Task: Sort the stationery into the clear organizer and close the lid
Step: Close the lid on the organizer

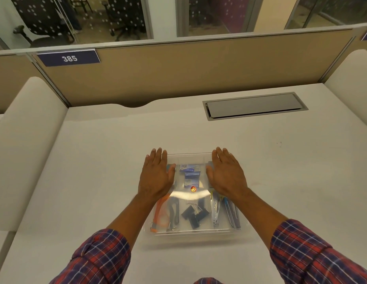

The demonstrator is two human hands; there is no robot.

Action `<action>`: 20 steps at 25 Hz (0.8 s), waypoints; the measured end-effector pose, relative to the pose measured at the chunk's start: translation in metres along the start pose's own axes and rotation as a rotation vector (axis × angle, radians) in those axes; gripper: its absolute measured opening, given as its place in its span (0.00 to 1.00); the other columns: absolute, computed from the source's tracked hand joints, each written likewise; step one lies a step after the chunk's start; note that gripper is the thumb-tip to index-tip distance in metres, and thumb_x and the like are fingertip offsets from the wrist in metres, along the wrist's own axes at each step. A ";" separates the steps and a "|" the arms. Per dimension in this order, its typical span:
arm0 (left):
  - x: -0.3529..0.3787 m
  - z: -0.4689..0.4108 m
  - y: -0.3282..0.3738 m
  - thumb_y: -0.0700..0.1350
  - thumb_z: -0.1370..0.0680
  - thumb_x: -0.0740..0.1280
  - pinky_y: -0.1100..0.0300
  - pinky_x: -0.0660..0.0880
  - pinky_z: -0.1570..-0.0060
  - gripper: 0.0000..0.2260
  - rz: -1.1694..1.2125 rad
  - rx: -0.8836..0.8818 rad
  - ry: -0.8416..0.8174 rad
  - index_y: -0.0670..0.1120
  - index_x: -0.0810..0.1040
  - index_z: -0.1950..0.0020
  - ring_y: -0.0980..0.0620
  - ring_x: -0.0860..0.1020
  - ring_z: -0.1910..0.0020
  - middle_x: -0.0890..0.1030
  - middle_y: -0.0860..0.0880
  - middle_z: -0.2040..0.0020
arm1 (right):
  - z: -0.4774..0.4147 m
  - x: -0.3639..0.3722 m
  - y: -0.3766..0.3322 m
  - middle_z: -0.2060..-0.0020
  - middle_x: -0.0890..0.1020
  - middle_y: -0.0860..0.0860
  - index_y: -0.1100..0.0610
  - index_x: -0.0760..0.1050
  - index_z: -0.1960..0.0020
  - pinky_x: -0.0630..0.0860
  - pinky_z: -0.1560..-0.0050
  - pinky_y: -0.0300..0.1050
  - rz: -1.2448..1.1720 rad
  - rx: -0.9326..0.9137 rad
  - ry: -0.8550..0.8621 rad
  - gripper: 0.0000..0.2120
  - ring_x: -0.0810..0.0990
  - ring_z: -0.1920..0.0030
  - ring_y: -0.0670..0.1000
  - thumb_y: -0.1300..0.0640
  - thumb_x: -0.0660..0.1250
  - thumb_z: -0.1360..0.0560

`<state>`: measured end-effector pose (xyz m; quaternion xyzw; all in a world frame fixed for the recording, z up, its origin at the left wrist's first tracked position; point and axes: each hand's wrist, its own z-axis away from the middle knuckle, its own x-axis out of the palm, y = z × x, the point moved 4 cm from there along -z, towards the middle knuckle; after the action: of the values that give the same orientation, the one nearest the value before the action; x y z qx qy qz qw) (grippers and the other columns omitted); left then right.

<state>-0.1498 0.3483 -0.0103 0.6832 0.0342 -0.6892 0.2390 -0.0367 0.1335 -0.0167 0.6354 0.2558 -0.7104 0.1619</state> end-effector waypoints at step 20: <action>-0.002 0.011 -0.006 0.64 0.19 0.42 0.49 0.45 0.18 0.36 0.041 -0.010 0.045 0.43 0.49 0.16 0.46 0.44 0.17 0.45 0.44 0.16 | 0.029 0.014 0.027 0.19 0.39 0.55 0.59 0.38 0.19 0.43 0.22 0.48 -0.259 0.111 -0.003 0.35 0.40 0.19 0.55 0.42 0.49 0.15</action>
<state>-0.1624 0.3495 -0.0097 0.6978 0.0289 -0.6684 0.2558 -0.0473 0.0960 -0.0331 0.6040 0.2959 -0.7393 0.0339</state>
